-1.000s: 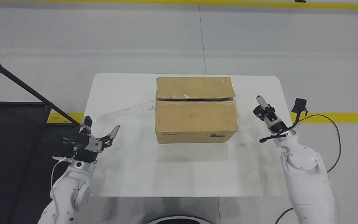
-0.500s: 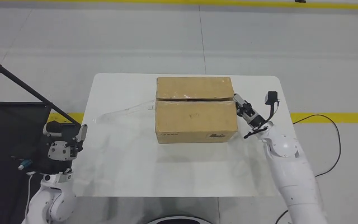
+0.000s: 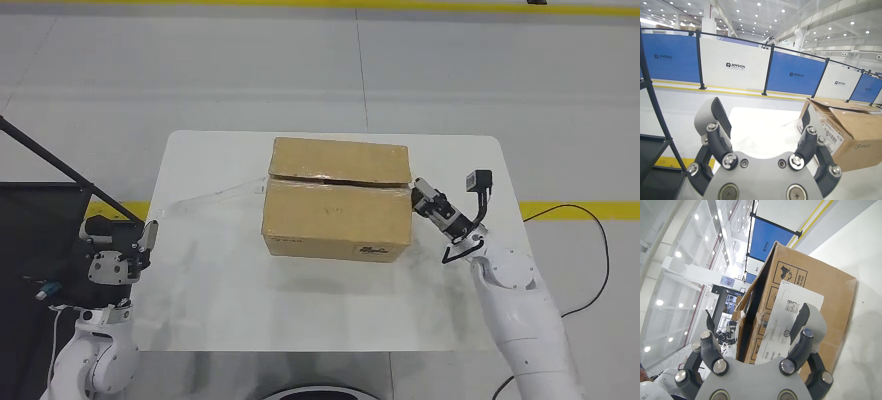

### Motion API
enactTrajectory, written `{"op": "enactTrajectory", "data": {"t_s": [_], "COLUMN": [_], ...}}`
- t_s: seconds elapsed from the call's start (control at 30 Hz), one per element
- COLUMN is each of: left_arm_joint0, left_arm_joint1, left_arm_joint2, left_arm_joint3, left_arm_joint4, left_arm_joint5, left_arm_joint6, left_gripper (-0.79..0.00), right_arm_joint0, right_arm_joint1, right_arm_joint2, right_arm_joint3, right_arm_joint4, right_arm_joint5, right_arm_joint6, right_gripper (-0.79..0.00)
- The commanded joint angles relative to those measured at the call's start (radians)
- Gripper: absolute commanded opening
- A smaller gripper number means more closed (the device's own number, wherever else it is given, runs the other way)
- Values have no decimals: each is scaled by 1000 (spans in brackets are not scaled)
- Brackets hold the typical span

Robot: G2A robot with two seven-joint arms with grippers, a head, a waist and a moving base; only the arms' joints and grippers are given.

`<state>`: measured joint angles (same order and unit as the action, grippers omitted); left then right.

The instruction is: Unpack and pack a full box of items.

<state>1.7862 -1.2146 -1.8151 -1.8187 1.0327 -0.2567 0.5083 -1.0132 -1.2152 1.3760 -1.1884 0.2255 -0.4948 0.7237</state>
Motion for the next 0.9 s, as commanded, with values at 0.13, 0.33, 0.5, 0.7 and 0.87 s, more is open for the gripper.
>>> {"op": "enactTrajectory", "data": {"t_s": [0.13, 0.33, 0.5, 0.7, 0.87], "left_arm_joint0": [0, 0, 0, -10, -40], "left_arm_joint1": [0, 0, 0, -3, -8], "left_arm_joint2": [0, 0, 0, 21, 51], "left_arm_joint3": [0, 0, 0, -24, -56], "left_arm_joint4": [0, 0, 0, -29, -141], "left_arm_joint5": [0, 0, 0, -14, -48], "left_arm_joint6": [0, 0, 0, -43, -102], "left_gripper": [0, 0, 0, 0, 0], "right_arm_joint0": [-10, -24, -24, -48, -72], "right_arm_joint1": [4, 16, 16, 18, 27], "right_arm_joint2": [2, 39, 39, 58, 100], "right_arm_joint3": [-28, -71, -71, -100, -136], "right_arm_joint4": [-11, -142, -142, -102, 83], "right_arm_joint5": [6, 21, 21, 12, 14], "right_arm_joint6": [-5, -74, -74, -102, 31], "right_gripper": [0, 0, 0, 0, 0]}}
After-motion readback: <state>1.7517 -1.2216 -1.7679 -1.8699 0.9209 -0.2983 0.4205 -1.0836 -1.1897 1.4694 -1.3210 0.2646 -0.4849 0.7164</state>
